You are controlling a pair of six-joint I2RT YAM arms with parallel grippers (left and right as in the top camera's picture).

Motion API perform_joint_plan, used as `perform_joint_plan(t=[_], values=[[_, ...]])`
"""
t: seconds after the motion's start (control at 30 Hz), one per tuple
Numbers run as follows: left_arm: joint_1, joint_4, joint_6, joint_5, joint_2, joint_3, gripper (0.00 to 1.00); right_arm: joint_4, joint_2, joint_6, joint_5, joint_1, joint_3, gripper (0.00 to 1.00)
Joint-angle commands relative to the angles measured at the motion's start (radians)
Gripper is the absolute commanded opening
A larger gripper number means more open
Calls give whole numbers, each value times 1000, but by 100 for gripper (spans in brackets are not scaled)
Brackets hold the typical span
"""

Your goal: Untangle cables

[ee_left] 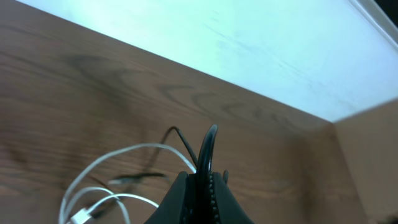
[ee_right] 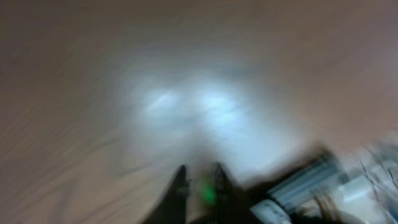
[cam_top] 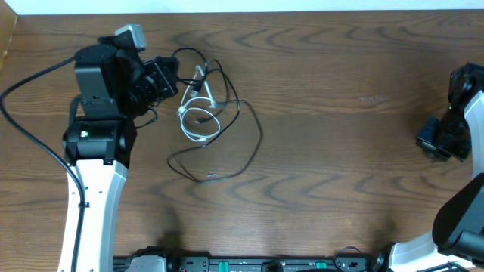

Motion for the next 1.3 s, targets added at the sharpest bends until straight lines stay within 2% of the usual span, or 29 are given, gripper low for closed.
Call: perform_joint_plan(t=[0.0, 0.1, 0.17, 0.3, 0.53, 0.87, 1.0, 1.07, 1.13, 1.17, 1.2, 1.27], values=[[-43, 2, -9, 47, -8, 26, 7, 48, -37, -403, -564, 47, 3, 38], [-76, 5, -10, 47, -8, 26, 7, 98, -71, -590, -856, 98, 3, 77], [-90, 8, -45, 48, -8, 26, 7, 150, -101, -621, -957, 139, 3, 84], [-122, 18, -125, 93, -8, 26, 8, 275, -159, -612, -1053, 230, 3, 86], [-200, 50, -166, 114, -8, 26, 7, 542, -163, -402, -1014, 434, 3, 84], [-217, 101, -237, 204, -8, 26, 7, 756, -53, -391, -908, 594, 3, 79], [-217, 101, -245, 224, -8, 26, 7, 834, -8, -370, -908, 620, 3, 69], [-217, 104, -272, 224, -8, 26, 7, 865, 13, -349, -908, 632, 3, 58], [-217, 113, -282, 224, -8, 26, 7, 889, 33, -314, -902, 641, 3, 32], [-217, 116, -282, 224, -8, 26, 7, 891, 40, -272, -865, 642, 3, 9], [-216, 116, -281, 224, -8, 26, 7, 889, 41, -209, -805, 642, 3, 1], [-212, 116, -267, 220, -8, 26, 8, 848, 39, -43, -595, 633, 3, 1]])
